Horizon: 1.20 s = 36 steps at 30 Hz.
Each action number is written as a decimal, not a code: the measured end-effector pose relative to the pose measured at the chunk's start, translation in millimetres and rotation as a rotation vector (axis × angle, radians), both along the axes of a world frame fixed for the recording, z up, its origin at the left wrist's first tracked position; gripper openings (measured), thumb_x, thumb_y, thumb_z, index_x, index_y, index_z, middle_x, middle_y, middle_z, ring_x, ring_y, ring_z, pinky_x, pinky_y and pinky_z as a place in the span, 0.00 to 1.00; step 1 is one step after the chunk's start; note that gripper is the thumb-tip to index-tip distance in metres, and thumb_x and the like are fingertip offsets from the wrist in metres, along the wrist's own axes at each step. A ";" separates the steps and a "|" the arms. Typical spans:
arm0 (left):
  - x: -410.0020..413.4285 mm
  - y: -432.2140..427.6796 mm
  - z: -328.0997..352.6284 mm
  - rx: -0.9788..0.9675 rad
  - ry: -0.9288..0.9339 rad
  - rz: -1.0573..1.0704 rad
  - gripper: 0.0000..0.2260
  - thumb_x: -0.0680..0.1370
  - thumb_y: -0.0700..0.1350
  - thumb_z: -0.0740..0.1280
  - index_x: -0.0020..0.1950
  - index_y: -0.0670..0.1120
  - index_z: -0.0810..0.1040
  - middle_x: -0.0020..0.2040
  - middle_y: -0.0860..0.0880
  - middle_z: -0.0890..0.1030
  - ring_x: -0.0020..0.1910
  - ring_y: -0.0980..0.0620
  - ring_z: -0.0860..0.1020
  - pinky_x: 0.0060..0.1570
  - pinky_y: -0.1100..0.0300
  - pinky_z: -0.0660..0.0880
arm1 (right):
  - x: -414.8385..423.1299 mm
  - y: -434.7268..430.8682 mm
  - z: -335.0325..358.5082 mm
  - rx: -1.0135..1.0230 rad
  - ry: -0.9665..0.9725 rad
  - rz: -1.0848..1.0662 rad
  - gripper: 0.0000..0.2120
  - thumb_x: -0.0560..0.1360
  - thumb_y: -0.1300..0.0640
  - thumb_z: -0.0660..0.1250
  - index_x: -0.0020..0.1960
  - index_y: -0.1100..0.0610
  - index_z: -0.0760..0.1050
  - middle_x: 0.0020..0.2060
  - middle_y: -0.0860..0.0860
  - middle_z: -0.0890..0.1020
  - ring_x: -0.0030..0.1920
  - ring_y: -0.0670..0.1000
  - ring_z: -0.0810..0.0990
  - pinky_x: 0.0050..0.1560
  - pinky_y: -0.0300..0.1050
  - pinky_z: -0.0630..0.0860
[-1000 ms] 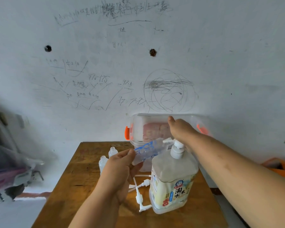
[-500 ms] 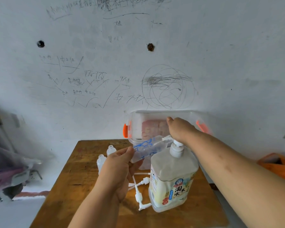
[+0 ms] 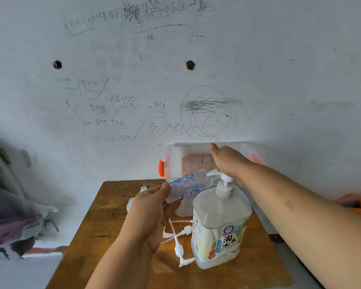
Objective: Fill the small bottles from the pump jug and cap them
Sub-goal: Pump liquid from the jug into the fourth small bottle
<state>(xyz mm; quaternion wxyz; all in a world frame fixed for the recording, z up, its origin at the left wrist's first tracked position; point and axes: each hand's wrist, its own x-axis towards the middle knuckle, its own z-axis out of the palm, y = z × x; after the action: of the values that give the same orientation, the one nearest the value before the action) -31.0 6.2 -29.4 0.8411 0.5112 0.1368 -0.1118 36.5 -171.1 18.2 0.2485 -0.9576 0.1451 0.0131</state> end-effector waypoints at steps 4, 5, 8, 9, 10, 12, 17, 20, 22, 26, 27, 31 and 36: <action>3.2 -0.8 -4.1 -0.007 0.019 0.006 0.06 0.80 0.41 0.64 0.53 0.39 0.77 0.52 0.39 0.83 0.51 0.43 0.84 0.50 0.53 0.81 | 0.4 -1.9 -5.5 -0.011 0.037 0.005 0.21 0.83 0.58 0.44 0.75 0.56 0.59 0.63 0.60 0.73 0.64 0.61 0.72 0.67 0.56 0.65; 3.9 -0.6 -5.6 -0.013 0.023 0.004 0.07 0.80 0.41 0.64 0.54 0.39 0.77 0.52 0.39 0.83 0.51 0.43 0.84 0.49 0.53 0.82 | 0.4 -1.4 -5.5 -0.002 0.035 -0.003 0.21 0.83 0.60 0.44 0.74 0.56 0.60 0.63 0.61 0.73 0.64 0.61 0.72 0.67 0.56 0.66; 6.8 -0.4 -11.6 -0.013 0.046 -0.011 0.08 0.80 0.41 0.65 0.56 0.38 0.77 0.51 0.39 0.84 0.49 0.43 0.85 0.46 0.54 0.83 | 4.1 -3.0 -12.2 -0.010 0.009 -0.015 0.20 0.82 0.61 0.46 0.73 0.59 0.60 0.62 0.61 0.72 0.63 0.62 0.71 0.67 0.57 0.66; 7.7 -0.4 -13.9 -0.002 0.054 -0.018 0.09 0.80 0.41 0.65 0.56 0.38 0.77 0.51 0.39 0.83 0.48 0.43 0.85 0.46 0.54 0.82 | 4.0 -3.2 -15.8 -0.023 0.012 -0.015 0.20 0.82 0.62 0.47 0.72 0.59 0.60 0.63 0.61 0.72 0.64 0.62 0.71 0.67 0.57 0.66; 8.5 -0.6 -15.5 0.010 0.063 -0.022 0.10 0.80 0.41 0.64 0.57 0.37 0.77 0.52 0.39 0.83 0.48 0.44 0.85 0.46 0.54 0.82 | 4.7 -3.8 -20.2 -0.044 0.011 -0.003 0.20 0.82 0.61 0.47 0.73 0.58 0.61 0.65 0.61 0.71 0.65 0.62 0.70 0.67 0.57 0.66; 8.2 -1.3 -15.8 0.019 0.081 -0.019 0.11 0.80 0.41 0.64 0.58 0.36 0.76 0.53 0.37 0.83 0.48 0.43 0.85 0.47 0.53 0.82 | 4.2 -5.2 -26.2 -0.043 -0.008 0.026 0.19 0.83 0.58 0.45 0.70 0.56 0.66 0.66 0.61 0.71 0.66 0.61 0.70 0.67 0.56 0.65; 1.7 -1.2 -8.5 0.020 0.085 -0.003 0.08 0.80 0.40 0.64 0.55 0.37 0.76 0.52 0.37 0.82 0.49 0.41 0.84 0.49 0.52 0.81 | -1.5 -3.0 -19.1 -0.052 -0.014 0.006 0.20 0.83 0.59 0.44 0.71 0.58 0.63 0.65 0.61 0.71 0.65 0.61 0.70 0.66 0.55 0.65; -1.7 -0.9 -3.3 0.006 0.069 0.001 0.08 0.80 0.40 0.64 0.56 0.37 0.76 0.52 0.38 0.82 0.49 0.42 0.83 0.47 0.53 0.81 | -1.5 -4.9 -7.3 -0.014 -0.020 0.024 0.20 0.83 0.57 0.43 0.73 0.57 0.61 0.66 0.60 0.71 0.66 0.61 0.70 0.67 0.55 0.65; -2.4 -1.2 -1.0 0.000 0.058 0.012 0.08 0.80 0.40 0.64 0.55 0.38 0.76 0.52 0.38 0.81 0.50 0.42 0.83 0.47 0.54 0.81 | 0.2 -4.9 -1.9 -0.004 -0.040 0.018 0.21 0.84 0.55 0.43 0.73 0.57 0.61 0.66 0.60 0.71 0.66 0.60 0.70 0.68 0.55 0.64; -1.6 -1.3 0.0 -0.015 0.046 0.010 0.06 0.79 0.40 0.65 0.53 0.38 0.76 0.51 0.37 0.82 0.51 0.41 0.83 0.47 0.53 0.81 | -1.2 -3.4 -3.3 -0.056 0.024 0.037 0.21 0.83 0.58 0.44 0.75 0.55 0.58 0.66 0.60 0.71 0.66 0.61 0.69 0.67 0.55 0.65; -0.7 -1.2 -1.1 -0.020 0.046 0.009 0.06 0.79 0.40 0.65 0.54 0.38 0.76 0.52 0.37 0.81 0.51 0.41 0.83 0.47 0.53 0.81 | -0.7 -4.2 -4.7 -0.064 0.031 0.037 0.21 0.83 0.59 0.44 0.75 0.55 0.58 0.65 0.60 0.71 0.65 0.61 0.70 0.67 0.54 0.66; 3.9 -1.2 -7.1 -0.029 0.050 0.000 0.09 0.79 0.41 0.64 0.57 0.37 0.75 0.53 0.37 0.82 0.52 0.41 0.83 0.47 0.53 0.80 | 7.8 -8.7 -12.4 -0.042 0.020 0.020 0.20 0.81 0.62 0.47 0.73 0.58 0.58 0.55 0.60 0.72 0.55 0.58 0.70 0.59 0.51 0.67; 6.0 -0.5 -12.4 -0.018 0.048 0.002 0.07 0.80 0.40 0.64 0.54 0.37 0.76 0.51 0.38 0.82 0.51 0.41 0.83 0.49 0.53 0.80 | 12.5 -8.3 -26.5 -0.084 -0.006 0.019 0.16 0.78 0.66 0.50 0.64 0.60 0.66 0.56 0.61 0.72 0.58 0.61 0.72 0.61 0.54 0.70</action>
<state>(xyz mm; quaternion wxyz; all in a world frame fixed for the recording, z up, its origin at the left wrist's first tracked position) -25.0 5.7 -41.9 0.8422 0.5008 0.1565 -0.1242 49.0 -179.4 -8.3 0.2085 -0.9685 0.1358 0.0064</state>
